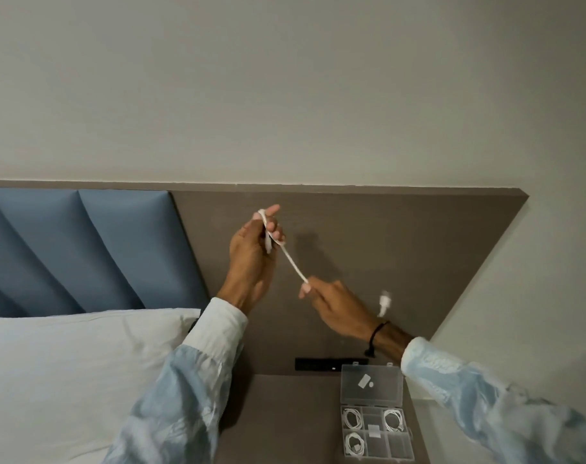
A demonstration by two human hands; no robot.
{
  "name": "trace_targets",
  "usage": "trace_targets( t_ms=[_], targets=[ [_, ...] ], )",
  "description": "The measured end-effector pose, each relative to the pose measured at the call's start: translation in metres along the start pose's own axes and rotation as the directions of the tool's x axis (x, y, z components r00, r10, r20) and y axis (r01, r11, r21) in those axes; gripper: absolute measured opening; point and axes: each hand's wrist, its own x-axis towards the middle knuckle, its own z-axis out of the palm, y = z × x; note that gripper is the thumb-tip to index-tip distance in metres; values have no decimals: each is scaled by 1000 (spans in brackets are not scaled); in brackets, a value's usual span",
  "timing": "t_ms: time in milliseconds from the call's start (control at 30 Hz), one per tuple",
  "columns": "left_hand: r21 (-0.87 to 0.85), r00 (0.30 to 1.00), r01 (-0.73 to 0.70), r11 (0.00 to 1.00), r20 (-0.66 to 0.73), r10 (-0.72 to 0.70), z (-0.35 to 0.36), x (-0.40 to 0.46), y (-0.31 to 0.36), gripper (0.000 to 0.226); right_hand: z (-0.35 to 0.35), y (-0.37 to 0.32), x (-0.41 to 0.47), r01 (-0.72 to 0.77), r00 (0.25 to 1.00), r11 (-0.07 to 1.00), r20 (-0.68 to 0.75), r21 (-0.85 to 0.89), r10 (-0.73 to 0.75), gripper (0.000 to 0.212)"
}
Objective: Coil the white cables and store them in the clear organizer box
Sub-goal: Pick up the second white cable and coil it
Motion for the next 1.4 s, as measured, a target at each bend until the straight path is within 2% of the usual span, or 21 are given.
trace_targets(
  t_ms=[33, 67, 100, 133, 167, 200, 233, 267, 367, 467, 567, 633, 667, 767, 800, 833, 900, 1000, 1133, 1300, 1400],
  targets=[
    [242, 983, -159, 957, -48, 175, -3, 4, -4, 31, 7, -4, -6, 17, 999, 1000, 47, 5, -17, 24],
    [527, 940, -289, 800, -1, 340, -9, 6, -8, 28, 9, -9, -9, 44, 997, 999, 68, 14, -44, 25],
    [742, 899, -376, 555, 147, 412, -17, 5, -12, 25, 6, -14, -10, 66, 996, 998, 65, 21, -67, 27],
    [839, 874, -442, 316, 325, 361, -27, 0, -17, 24, 0, -17, -8, 80, 996, 997, 42, 17, -81, 28],
    [858, 863, -487, 163, 444, 241, -39, -4, -22, 25, -10, -18, -5, 92, 996, 996, -2, 3, -92, 29],
    [860, 869, -494, 132, 482, 112, -51, -9, -27, 28, -22, -17, 0, 109, 993, 994, -52, -32, -110, 30],
    [871, 889, -446, 205, 457, -9, -60, -16, -32, 34, -34, -14, 5, 127, 987, 988, -91, -89, -135, 29],
    [874, 907, -340, 348, 402, -123, -66, -23, -36, 39, -45, -9, 9, 138, 981, 979, -114, -151, -156, 27],
    [669, 866, 58, 741, 335, -370, -64, -37, -41, 45, -67, 8, 14, 68, 973, 982, -204, -177, -104, 24],
    [321, 888, 197, 926, 342, -308, -42, -33, -29, 40, -60, 17, 5, -36, 984, 995, -177, -97, 19, 26],
    [154, 971, 79, 985, 213, -111, -21, -19, -27, 38, -23, 5, -12, -29, 1000, 997, 7, -75, 29, 29],
    [357, 994, -85, 930, 93, 55, -15, -15, -35, 35, -5, -12, -17, -11, 996, 999, 85, -43, 15, 26],
    [522, 985, -171, 835, 93, 144, -16, -16, -42, 33, -1, -18, -15, -14, 993, 999, 113, -35, 18, 22],
    [827, 925, -378, 416, 320, 204, -30, -24, -59, 29, -13, -24, -5, -29, 985, 996, 165, -86, 43, 17],
    [847, 909, -417, 330, 380, 171, -35, -25, -61, 31, -21, -24, -3, -34, 987, 993, 152, -109, 51, 18],
    [848, 900, -435, 303, 417, 126, -38, -26, -62, 33, -30, -23, -1, -35, 991, 991, 123, -129, 51, 18],
    [854, 906, -408, 323, 422, 31, -40, -28, -61, 39, -43, -23, 0, -10, 999, 990, 48, -143, 17, 13],
    [902, 948, -259, 344, 306, -90, -36, -30, -61, 57, -49, -22, 2, 7, 996, 993, -87, -114, -17, 9],
    [914, 971, -66, 401, 151, -185, -31, -33, -58, 86, -47, -19, 8, -52, 993, 999, -110, 2, 52, 18],
    [917, 997, -29, 397, 57, -58, -32, -31, -61, 83, -37, -9, 5, -281, 958, 929, 128, 243, 256, 19],
    [929, 992, -44, 367, -2, 122, -35, -30, -64, 81, -31, -6, 0, -404, 914, 831, 214, 383, 346, 23]
  ],
)
